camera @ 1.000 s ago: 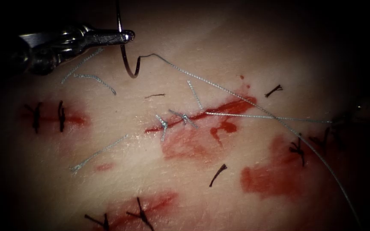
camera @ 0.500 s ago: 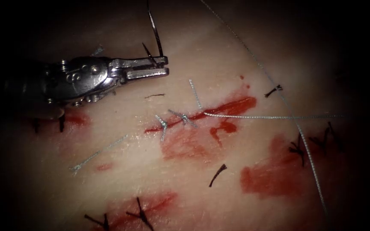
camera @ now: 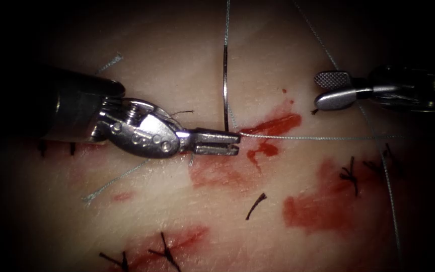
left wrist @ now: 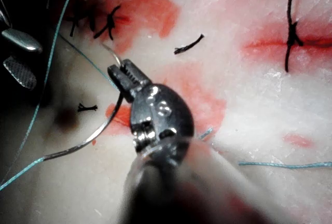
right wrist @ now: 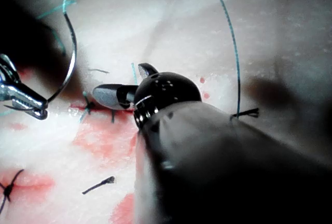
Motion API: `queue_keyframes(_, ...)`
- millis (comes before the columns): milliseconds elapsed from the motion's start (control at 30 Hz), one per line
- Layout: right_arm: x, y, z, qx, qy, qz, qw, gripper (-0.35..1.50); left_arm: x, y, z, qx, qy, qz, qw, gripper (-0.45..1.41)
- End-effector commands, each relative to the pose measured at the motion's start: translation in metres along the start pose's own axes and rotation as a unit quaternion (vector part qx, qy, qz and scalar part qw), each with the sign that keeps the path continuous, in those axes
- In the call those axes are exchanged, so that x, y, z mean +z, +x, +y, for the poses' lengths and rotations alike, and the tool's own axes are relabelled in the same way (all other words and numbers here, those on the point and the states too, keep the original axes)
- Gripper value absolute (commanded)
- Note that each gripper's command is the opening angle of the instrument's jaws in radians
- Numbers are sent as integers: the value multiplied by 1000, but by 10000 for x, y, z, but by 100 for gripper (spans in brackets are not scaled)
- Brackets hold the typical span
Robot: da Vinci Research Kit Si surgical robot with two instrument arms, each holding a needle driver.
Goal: Wound Closure
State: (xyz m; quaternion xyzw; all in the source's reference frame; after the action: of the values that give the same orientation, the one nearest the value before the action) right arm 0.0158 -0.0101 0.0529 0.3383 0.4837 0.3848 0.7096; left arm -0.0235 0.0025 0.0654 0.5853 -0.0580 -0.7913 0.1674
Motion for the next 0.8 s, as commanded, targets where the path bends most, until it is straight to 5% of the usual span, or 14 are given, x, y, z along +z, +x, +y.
queue_keyframes(33, 12, 4, -10, 1, -19, 12, 1000, 94, 8, -8, 5, -1, -8, -5, 1000, -45)
queue_keyframes(267, 33, 6, -36, 82, -47, 35, 995, 120, 17, -12, 12, 4, -21, -15, 1000, -45)
queue_keyframes(333, 46, 10, -36, 128, -51, 42, 990, 146, 21, -7, 12, 3, -24, -12, 1000, -45)
queue_keyframes(567, 75, -7, -6, 115, 16, 143, 983, 126, 30, 13, 6, -3, -12, 14, 1000, -45)
queue_keyframes(700, 81, -11, -1, 109, 39, 146, 983, 125, 31, 14, 6, -14, -11, 25, 1000, -45)
queue_keyframes(800, 85, -19, -2, 94, 97, 109, 985, 116, 31, 15, 5, -16, -9, 34, 999, -45)
